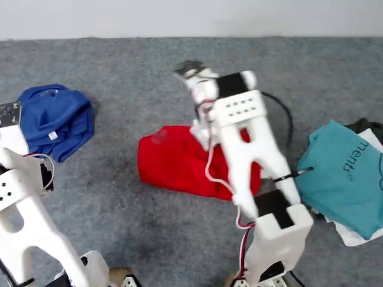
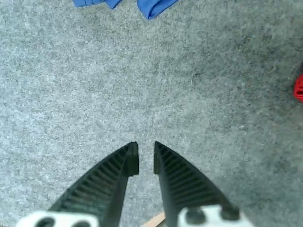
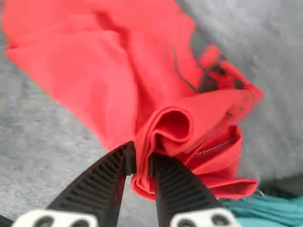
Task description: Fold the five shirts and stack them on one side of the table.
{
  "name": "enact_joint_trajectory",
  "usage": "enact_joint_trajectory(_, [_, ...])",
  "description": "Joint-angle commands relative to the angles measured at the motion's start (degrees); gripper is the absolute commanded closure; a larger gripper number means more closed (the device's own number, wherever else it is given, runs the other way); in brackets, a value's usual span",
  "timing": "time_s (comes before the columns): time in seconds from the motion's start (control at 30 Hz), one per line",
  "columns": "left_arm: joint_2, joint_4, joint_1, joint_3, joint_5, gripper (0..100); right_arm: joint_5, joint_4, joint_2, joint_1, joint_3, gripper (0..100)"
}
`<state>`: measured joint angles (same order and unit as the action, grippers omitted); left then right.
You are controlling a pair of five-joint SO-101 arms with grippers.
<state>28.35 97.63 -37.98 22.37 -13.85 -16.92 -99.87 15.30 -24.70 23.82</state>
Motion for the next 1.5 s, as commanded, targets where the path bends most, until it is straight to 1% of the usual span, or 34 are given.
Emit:
enact_joint_trajectory(0.0, [0.88,-0.35,0.35,-0.31,0.0,93,2.2,2.86,-1.01,-3.47,0.7,98.7])
enact_joint_trajectory(0.2, [0.88,-0.35,0.35,-0.22,0.0,93,3.96,7.69,3.56,-6.99,0.79,98.7])
enact_joint_trajectory(0.33, [0.97,-0.44,0.35,0.4,0.0,93,6.15,13.93,7.87,-8.57,1.05,98.7])
enact_joint_trajectory(0.47, [1.14,-1.85,0.35,2.68,-0.09,93,8.09,19.3,8.84,-10.59,1.05,98.7])
enact_joint_trajectory(0.63, [0.88,-2.55,0.35,3.47,-0.09,93,8.09,21.05,8.4,-12.88,1.76,98.7])
enact_joint_trajectory(1.0, [0.88,-2.55,0.35,3.47,-0.09,93,8.18,24.22,9.01,-14.11,3.52,98.7])
enact_joint_trajectory(1.17, [0.88,-2.55,0.35,3.47,-0.09,93,8.18,28.35,9.19,-15.16,3.25,98.7])
enact_joint_trajectory(1.3, [0.88,-2.55,0.35,3.47,-0.09,93,8.18,30.46,12.0,-16.75,3.25,98.7])
enact_joint_trajectory(1.47, [0.97,-2.55,0.35,3.47,-0.09,93,8.0,30.55,16.92,-18.59,3.52,97.6])
